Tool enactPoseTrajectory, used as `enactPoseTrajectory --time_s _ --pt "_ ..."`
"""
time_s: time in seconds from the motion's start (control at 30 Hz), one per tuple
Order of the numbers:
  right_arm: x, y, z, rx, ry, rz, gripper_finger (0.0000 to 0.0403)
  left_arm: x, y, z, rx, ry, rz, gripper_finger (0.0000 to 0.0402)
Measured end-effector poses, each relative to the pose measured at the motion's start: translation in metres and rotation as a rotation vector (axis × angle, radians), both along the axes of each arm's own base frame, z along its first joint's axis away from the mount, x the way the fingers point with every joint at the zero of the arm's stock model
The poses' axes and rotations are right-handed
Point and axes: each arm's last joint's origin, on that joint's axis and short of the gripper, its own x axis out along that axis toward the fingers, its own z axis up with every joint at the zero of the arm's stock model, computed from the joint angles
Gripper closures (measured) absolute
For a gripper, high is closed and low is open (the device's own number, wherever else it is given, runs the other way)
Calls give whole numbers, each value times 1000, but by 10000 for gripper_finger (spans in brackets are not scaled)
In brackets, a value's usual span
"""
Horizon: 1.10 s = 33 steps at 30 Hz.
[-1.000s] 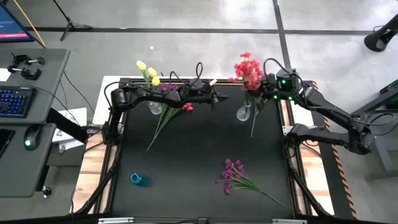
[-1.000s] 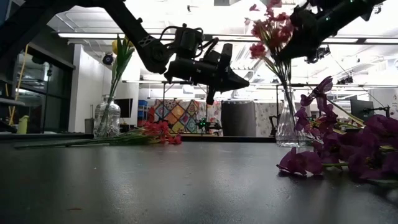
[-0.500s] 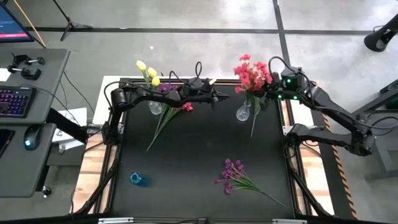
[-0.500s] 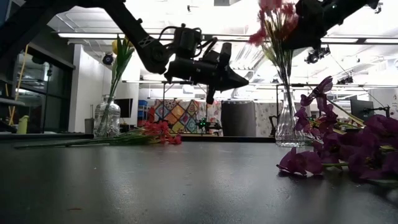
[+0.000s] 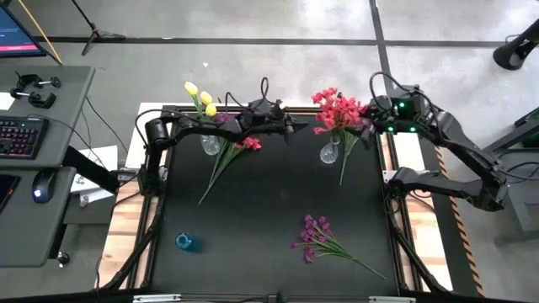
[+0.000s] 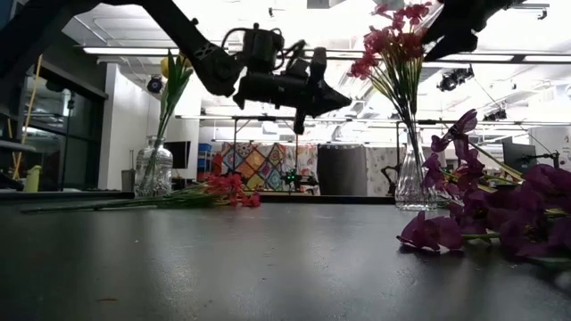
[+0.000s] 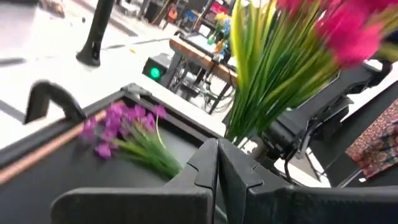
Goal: Sort flowers into vase by color
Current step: Adjust the red flowers in the right transparent vase, then put the red flowers into the right transparent vase
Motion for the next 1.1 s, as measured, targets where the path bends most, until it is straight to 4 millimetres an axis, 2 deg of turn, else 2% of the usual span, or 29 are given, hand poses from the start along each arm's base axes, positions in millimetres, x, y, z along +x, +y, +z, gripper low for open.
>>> enactPoseTrajectory --time_s 0.27,0.4,0.5,0.67,0.83,0.93,1.1 --pt "-13 9 32 -77 -13 -26 82 -10 5 25 65 -39 20 402" --pt "-20 13 51 -145 -50 -69 82 -18 -2 47 135 -17 13 401" --pt "-26 17 65 -208 -68 -97 82 -29 -12 62 166 77 8 401" --pt "-37 22 87 -309 -91 -173 82 -56 -49 88 216 313 -16 402" --pt "-45 26 102 -360 -121 -242 82 -92 -100 96 174 624 -104 401" --pt "-47 27 105 -370 -133 -264 82 -109 -125 89 126 770 -114 401" --pt "-46 27 105 -369 -135 -266 82 -125 -153 57 2 879 -110 382"
